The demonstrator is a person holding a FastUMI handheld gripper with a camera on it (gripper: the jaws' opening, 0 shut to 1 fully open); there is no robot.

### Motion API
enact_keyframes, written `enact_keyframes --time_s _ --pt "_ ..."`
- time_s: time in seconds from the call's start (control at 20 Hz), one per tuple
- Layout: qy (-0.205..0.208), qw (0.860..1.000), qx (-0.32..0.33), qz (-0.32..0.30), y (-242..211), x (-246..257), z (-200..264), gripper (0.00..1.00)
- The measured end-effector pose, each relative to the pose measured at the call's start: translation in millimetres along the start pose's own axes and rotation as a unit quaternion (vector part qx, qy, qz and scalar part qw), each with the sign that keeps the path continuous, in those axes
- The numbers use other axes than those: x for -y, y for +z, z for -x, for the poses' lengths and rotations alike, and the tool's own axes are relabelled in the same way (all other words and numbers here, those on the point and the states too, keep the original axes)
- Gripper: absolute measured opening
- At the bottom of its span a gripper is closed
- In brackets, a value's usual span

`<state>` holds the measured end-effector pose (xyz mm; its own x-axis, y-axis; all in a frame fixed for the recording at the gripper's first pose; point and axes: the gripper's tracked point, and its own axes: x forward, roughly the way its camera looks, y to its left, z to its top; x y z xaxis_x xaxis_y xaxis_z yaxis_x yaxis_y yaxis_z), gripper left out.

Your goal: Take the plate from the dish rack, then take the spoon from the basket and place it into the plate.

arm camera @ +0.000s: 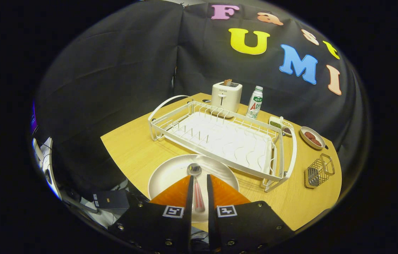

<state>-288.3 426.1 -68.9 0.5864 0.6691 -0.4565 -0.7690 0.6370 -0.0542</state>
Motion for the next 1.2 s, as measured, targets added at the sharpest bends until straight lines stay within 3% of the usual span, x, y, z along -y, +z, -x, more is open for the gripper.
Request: enact_keyframes --time_s 0.3,0.5,0.8,1.05,1.2 --pt "-0.024 0.999 0.028 -0.001 30 19 17 0.20" --pt "-0.072 0.994 0.078 -0.008 74 48 40 0.20" --pt "-0.152 0.974 0.163 -0.032 151 110 88 0.20" --pt "-0.205 0.949 0.231 -0.065 206 161 130 0.20" --pt "-0.234 0.934 0.258 -0.083 223 194 147 0.61"
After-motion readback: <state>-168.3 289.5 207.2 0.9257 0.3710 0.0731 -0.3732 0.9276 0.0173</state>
